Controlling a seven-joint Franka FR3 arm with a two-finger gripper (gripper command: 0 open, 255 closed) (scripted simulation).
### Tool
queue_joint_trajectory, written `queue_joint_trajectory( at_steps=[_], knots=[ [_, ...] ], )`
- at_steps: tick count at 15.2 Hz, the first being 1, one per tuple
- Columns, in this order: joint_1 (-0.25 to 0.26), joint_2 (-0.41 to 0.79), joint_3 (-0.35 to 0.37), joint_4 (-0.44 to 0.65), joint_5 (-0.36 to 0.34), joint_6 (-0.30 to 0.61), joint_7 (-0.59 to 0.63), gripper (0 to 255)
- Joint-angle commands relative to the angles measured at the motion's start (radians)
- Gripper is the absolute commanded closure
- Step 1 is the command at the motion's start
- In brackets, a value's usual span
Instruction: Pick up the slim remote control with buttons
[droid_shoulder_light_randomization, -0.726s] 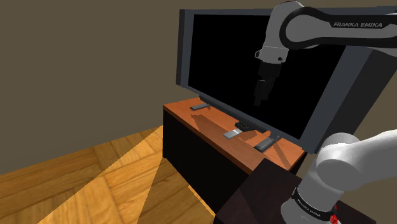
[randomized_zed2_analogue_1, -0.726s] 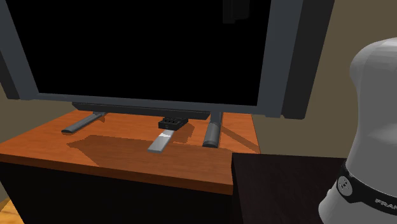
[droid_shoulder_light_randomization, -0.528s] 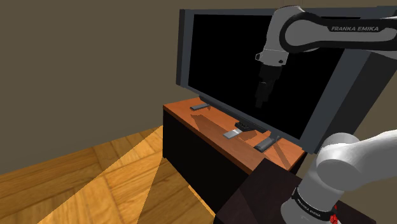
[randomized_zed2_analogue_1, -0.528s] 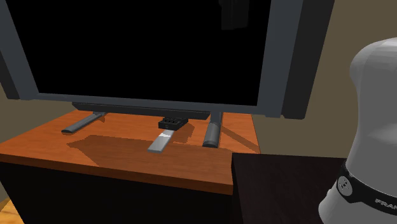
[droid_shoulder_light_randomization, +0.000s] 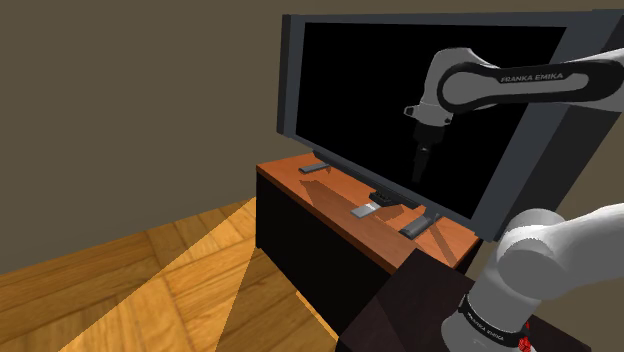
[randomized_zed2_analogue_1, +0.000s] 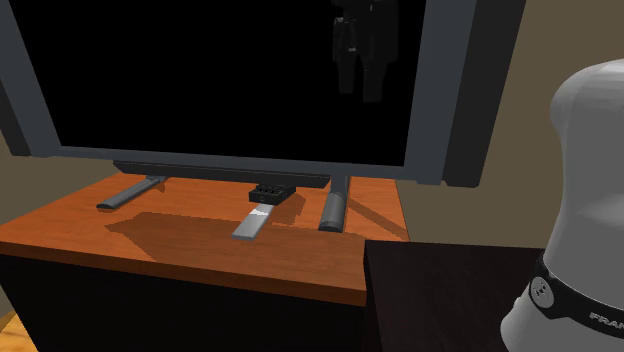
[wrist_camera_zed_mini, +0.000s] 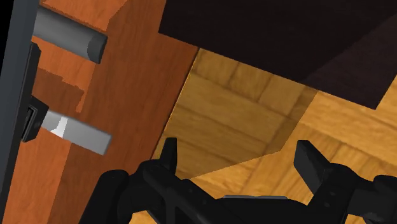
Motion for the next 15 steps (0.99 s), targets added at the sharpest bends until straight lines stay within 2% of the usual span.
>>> queue_joint_trajectory(
  at_steps=[1,5,9,12,15],
  knots=[
    [-0.002,0.034,-0.058,-0.023,-0.038,0.066,-0.087,0],
    [0.002,0.123,-0.170,-0.034,-0.097,0.182,-0.253,0],
    [0.025,0.248,-0.286,-0.015,-0.128,0.305,-0.423,0],
    [0.059,0.364,-0.376,0.018,-0.120,0.399,-0.560,0],
    [0.108,0.497,-0.467,0.065,-0.070,0.489,-0.717,0]
  ],
)
